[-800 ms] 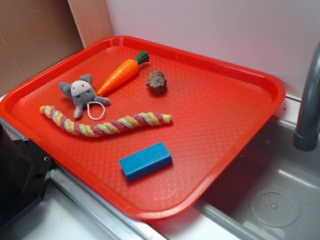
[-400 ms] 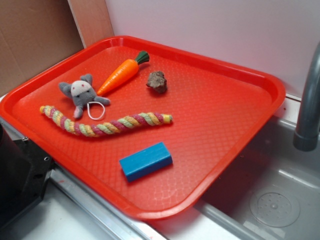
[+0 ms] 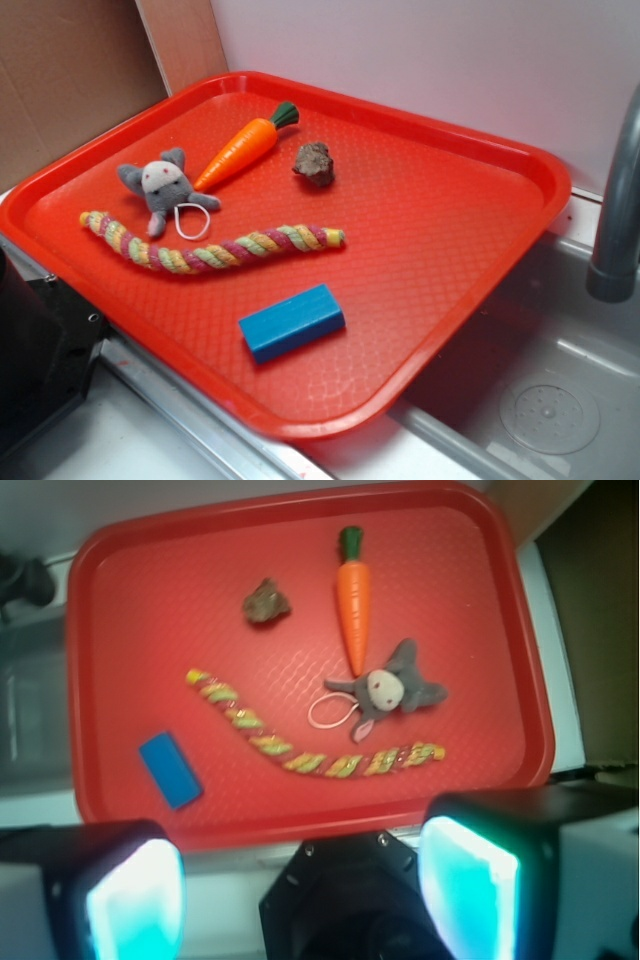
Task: Grab the rock.
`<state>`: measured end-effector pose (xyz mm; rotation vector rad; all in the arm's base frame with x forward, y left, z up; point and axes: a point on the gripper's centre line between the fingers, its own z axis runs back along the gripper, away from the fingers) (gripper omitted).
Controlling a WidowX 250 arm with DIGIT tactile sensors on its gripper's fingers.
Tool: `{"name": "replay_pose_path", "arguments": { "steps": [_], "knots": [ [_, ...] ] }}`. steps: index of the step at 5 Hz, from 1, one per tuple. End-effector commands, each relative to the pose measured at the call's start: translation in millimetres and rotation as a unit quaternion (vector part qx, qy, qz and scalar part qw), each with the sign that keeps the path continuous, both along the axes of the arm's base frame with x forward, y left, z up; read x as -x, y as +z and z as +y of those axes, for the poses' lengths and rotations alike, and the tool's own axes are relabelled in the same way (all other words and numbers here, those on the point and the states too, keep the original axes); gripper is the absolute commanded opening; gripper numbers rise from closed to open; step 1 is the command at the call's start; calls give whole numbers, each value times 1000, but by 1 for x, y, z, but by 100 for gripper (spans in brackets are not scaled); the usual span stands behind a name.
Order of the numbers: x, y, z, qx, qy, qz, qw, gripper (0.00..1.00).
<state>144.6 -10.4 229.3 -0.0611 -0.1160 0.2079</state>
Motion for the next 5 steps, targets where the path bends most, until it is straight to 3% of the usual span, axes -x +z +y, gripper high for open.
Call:
{"name": "replay_pose_path", "arguments": {
  "steps": [1, 3, 4, 5],
  "knots": [
    [-45, -24, 13, 20, 188, -44, 981, 100],
    [-84, -67, 12, 53, 361, -85, 927, 100],
    [-105, -99, 3, 52, 412, -91, 905, 100],
    [-118, -121, 2, 34, 443, -85, 892, 100]
  ]
}}
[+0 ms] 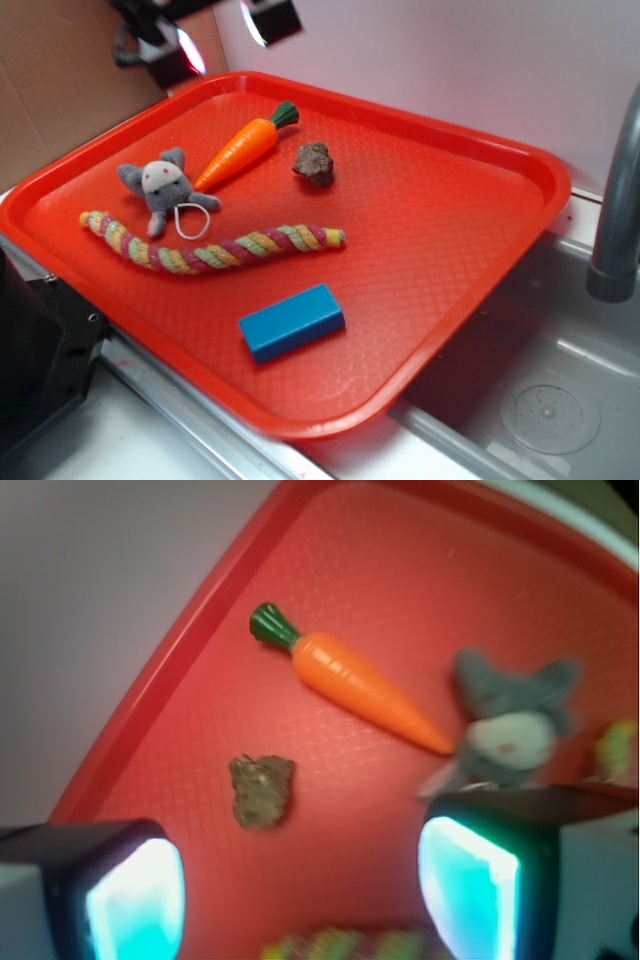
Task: Grab the rock.
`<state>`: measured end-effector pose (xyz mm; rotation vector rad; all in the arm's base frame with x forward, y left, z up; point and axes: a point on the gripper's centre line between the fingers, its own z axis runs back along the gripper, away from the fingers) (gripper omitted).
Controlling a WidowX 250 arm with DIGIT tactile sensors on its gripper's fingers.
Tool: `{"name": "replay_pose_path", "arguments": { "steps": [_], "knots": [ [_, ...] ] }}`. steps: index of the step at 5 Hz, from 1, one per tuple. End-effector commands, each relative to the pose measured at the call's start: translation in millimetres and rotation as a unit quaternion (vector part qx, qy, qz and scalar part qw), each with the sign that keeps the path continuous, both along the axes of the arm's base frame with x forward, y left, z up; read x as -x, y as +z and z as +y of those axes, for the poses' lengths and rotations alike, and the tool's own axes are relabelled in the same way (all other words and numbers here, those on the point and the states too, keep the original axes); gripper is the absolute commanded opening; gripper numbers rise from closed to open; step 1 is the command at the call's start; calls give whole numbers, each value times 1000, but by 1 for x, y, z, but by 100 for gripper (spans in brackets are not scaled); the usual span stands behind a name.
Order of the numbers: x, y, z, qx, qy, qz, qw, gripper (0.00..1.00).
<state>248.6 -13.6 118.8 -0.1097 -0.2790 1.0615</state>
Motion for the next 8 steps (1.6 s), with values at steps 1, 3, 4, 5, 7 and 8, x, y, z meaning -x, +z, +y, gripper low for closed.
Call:
{"name": "replay_pose_path", "arguments": {
  "steps": [1, 3, 4, 5, 7, 8],
  "knots": [
    [-22, -30, 5, -18, 67, 3, 998, 100],
    [-30, -55, -4, -51, 88, 16, 995, 100],
    [-34, -65, -6, -52, 92, 18, 994, 100],
    [-39, -75, -7, -57, 97, 18, 993, 96],
    [-44, -77, -8, -78, 107, 23, 991, 0],
    [-41, -63, -8, -74, 65, 24, 995, 0]
  ]
}}
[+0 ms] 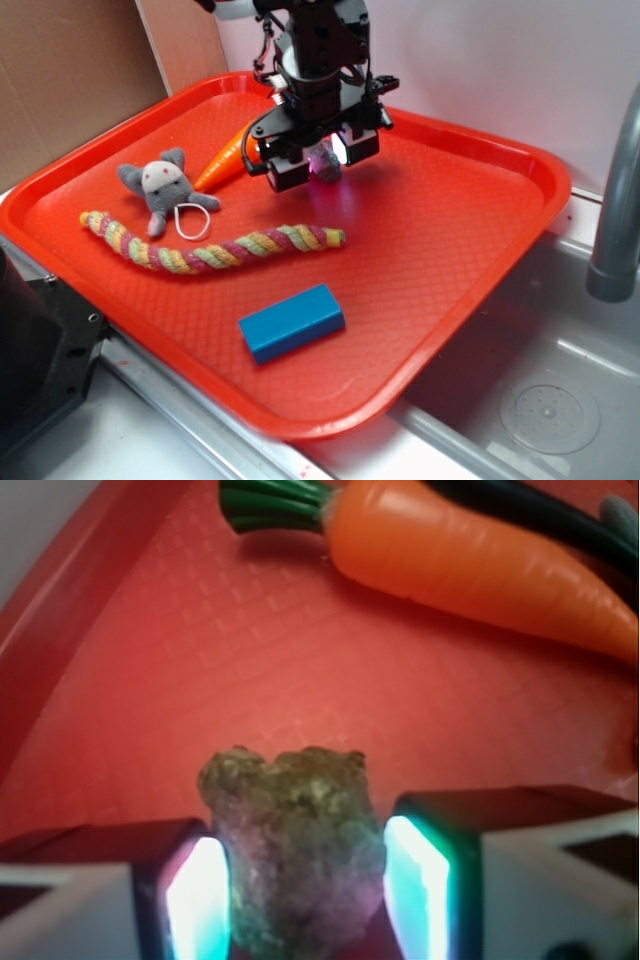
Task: Grab the rock.
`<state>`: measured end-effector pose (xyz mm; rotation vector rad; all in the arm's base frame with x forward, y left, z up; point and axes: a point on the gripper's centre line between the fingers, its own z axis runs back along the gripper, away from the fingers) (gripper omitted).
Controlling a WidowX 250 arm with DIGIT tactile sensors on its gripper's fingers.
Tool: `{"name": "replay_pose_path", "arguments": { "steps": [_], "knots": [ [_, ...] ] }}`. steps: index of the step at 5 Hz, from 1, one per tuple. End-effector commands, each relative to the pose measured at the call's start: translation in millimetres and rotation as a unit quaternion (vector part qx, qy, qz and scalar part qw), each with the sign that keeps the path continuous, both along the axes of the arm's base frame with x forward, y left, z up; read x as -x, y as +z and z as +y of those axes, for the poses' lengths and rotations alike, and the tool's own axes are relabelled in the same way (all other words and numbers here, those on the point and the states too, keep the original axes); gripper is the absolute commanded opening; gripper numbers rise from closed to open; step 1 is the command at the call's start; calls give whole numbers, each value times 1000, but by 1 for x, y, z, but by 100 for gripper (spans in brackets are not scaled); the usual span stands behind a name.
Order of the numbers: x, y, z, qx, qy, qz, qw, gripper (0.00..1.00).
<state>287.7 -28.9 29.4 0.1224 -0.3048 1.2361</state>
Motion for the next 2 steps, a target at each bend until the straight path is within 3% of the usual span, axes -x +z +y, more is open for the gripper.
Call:
{"name": "replay_pose_path", "arguments": {
  "steps": [1, 2],
  "knots": [
    [2, 54, 11, 47, -127, 7, 991, 0],
    [10, 83, 19, 64, -188, 14, 980, 0]
  ]
}}
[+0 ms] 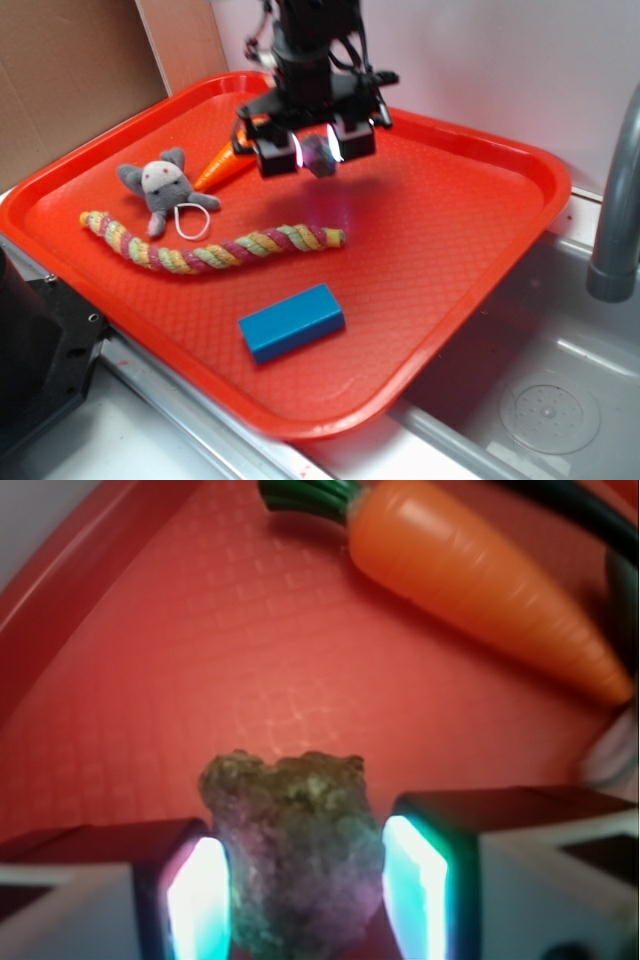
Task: Grab the rock.
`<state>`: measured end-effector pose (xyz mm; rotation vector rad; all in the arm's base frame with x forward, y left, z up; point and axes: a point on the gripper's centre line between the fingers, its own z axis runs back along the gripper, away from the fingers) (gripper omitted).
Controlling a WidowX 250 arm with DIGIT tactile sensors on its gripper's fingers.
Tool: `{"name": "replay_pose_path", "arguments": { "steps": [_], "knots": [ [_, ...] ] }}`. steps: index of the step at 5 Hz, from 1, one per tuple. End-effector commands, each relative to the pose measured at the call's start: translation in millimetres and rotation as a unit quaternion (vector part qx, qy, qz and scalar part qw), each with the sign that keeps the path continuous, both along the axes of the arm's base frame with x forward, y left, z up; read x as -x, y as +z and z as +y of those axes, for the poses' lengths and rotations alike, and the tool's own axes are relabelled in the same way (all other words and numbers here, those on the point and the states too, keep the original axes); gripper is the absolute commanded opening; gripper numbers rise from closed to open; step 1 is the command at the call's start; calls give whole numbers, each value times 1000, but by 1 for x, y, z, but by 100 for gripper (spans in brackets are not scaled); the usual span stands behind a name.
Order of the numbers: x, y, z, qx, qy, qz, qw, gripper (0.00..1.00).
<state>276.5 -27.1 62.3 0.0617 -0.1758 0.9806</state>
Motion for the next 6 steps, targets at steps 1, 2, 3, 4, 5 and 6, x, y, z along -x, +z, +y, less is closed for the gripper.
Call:
{"name": "replay_pose_path", "arguments": {
  "steps": [1, 2, 3, 4, 5, 6],
  "knots": [
    [6, 75, 23, 50, -163, -3, 985, 0],
    [20, 103, 29, 54, -261, 13, 964, 0],
    [34, 120, 30, 44, -297, 1, 954, 0],
    [48, 132, 30, 38, -330, -11, 943, 0],
    [61, 139, 22, 37, -354, -22, 934, 0],
    [61, 140, 26, 46, -345, -16, 937, 0]
  ]
}}
